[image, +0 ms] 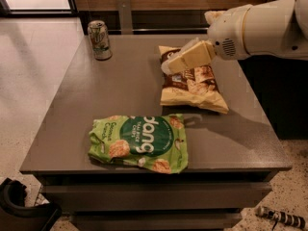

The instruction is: Pick 7up can

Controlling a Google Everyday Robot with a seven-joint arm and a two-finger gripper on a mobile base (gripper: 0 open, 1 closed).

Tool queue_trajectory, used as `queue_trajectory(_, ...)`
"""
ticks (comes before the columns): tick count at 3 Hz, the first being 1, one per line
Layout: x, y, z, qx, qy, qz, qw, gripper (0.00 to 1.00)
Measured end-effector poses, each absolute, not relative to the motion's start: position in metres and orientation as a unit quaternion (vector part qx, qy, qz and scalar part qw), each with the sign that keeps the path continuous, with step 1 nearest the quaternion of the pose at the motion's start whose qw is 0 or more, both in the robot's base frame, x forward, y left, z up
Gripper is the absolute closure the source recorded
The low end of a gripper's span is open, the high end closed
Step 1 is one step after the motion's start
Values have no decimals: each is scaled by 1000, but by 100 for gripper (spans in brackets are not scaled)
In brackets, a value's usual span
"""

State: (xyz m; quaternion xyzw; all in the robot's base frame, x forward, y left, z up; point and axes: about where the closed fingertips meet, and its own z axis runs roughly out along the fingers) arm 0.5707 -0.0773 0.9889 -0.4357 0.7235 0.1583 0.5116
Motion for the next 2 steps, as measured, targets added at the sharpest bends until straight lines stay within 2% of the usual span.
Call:
queue_trajectory(1,600,-72,1019,-406,696,142,575,0)
queue_trajectory(2,600,-72,1019,-406,696,142,575,0)
